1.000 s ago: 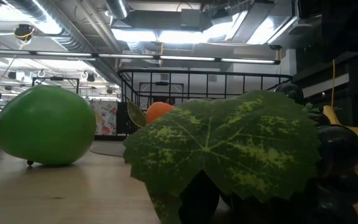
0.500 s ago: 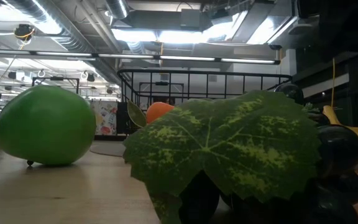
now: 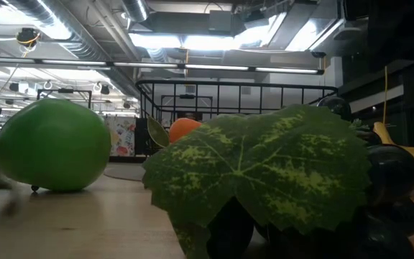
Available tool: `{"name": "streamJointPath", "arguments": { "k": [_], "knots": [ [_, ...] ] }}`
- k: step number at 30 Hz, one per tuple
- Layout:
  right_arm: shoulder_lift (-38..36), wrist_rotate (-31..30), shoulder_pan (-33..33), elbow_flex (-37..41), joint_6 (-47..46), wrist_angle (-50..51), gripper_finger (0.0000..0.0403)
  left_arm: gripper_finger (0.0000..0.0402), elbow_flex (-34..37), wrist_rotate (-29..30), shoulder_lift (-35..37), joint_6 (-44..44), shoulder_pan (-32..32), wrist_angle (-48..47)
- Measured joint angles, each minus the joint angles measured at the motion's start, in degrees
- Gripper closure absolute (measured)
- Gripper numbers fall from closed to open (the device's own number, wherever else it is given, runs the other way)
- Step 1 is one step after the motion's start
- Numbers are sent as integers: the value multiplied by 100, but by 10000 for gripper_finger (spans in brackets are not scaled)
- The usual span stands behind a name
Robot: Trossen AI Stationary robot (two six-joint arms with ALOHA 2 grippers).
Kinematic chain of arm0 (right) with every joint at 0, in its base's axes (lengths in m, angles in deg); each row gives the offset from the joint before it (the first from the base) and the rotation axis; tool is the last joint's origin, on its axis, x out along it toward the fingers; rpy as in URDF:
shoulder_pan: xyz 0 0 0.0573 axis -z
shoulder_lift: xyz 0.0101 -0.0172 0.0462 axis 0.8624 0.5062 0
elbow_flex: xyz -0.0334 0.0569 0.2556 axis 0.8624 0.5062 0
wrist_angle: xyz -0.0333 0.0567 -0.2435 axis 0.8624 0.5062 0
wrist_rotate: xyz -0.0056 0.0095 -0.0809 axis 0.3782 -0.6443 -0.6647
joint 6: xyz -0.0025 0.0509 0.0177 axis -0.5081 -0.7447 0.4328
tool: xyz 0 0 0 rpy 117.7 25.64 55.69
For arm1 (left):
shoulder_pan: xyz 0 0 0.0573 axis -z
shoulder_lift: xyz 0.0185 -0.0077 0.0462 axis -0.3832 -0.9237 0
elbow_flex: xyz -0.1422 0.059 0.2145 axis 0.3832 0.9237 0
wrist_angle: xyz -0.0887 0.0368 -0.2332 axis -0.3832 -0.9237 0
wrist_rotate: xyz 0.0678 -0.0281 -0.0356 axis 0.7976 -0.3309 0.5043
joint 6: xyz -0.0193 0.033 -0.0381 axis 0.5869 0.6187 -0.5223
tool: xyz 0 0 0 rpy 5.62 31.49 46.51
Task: Build produce basket
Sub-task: Put the green chili pepper into the wire basket
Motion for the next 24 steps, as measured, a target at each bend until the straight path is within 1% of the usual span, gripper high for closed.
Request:
{"name": "streamJointPath", "arguments": {
  "k": [2, 5, 12, 17, 20, 24],
  "knots": [
    [0, 0, 0, 0, 0, -2, 263, 400, 8, 196, 130, 158, 0, 129],
    [0, -2, 1, 0, -2, -2, 263, 399, -1, 767, 388, 426, 4, 200],
    [0, 2, -1, 0, -2, -2, 263, 399, -10, 1849, 1124, 1531, -65, 234],
    [0, -44, 1, 0, -2, -2, 263, 400, -19, 2586, 1623, 2317, -295, 259],
    [0, -78, -1, 0, -2, -1, 263, 400, -19, 2861, 1853, 2716, -576, 270],
    [0, -87, 1, 0, -2, -2, 263, 401, -21, 2913, 2045, 3299, -1013, 473]
  ]
}}
